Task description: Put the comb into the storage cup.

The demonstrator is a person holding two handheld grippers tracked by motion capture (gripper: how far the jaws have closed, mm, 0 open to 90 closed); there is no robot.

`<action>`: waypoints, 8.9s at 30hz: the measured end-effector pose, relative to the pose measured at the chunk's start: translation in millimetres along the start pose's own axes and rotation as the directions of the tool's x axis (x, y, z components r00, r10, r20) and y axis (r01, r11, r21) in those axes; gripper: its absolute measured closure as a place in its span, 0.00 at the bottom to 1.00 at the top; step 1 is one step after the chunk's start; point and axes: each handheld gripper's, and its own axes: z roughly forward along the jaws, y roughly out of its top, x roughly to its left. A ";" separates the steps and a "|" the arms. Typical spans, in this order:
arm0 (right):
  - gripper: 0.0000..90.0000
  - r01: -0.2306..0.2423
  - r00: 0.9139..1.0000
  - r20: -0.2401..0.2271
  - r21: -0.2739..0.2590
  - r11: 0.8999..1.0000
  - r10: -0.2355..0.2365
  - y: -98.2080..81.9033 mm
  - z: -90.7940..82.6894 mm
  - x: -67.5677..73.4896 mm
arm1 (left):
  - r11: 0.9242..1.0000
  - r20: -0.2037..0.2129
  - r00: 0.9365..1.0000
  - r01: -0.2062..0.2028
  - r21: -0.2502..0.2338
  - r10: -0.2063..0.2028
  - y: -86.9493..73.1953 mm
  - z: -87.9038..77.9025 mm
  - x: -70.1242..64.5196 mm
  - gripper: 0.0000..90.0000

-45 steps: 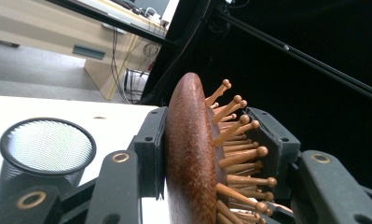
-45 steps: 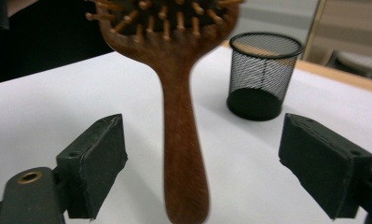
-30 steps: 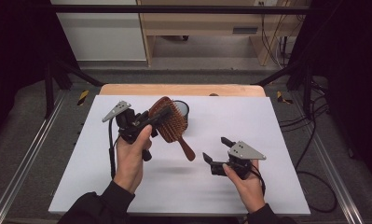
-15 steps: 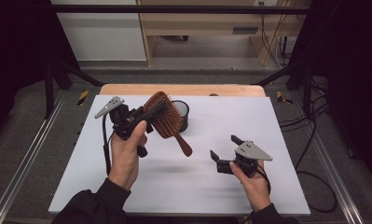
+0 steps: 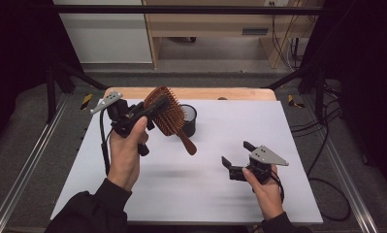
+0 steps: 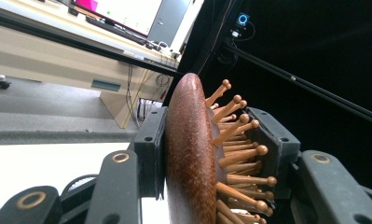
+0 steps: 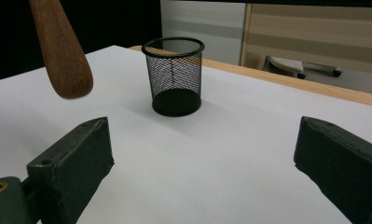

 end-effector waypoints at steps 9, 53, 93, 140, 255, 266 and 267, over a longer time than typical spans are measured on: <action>0.05 -0.006 1.000 -0.003 0.002 1.000 0.006 -4.0 -8.1 -5.2 | 1.000 0.000 1.000 -0.003 -0.011 0.003 12.9 15.6 3.2 0.58; 0.05 -0.019 1.000 -0.003 0.006 1.000 0.019 -7.9 -5.3 -12.3 | 0.998 -0.077 0.996 -0.051 -0.035 0.048 64.3 53.4 16.4 0.57; 0.07 -0.008 1.000 -0.003 -0.001 1.000 0.008 -10.9 -1.3 -15.2 | 0.990 -0.156 0.977 -0.141 0.025 0.144 49.0 114.6 48.7 0.57; 0.07 -0.030 0.999 -0.017 0.004 1.000 0.030 -11.8 -2.0 -15.6 | 0.980 -0.186 0.963 -0.186 0.068 0.196 42.1 120.1 60.0 0.57; 0.06 -0.024 0.999 -0.022 0.005 1.000 0.024 -12.3 -2.6 -13.7 | 0.979 -0.159 0.967 -0.185 0.089 0.197 12.4 137.3 61.2 0.57; 0.06 -0.023 1.000 -0.020 0.010 1.000 0.023 -13.2 -1.8 -13.4 | 0.981 -0.161 0.969 -0.173 0.089 0.186 9.3 138.2 65.3 0.57; 0.06 -0.023 1.000 -0.020 0.011 1.000 0.023 -13.2 -1.7 -13.5 | 0.980 -0.161 0.969 -0.175 0.091 0.187 9.1 138.1 65.8 0.57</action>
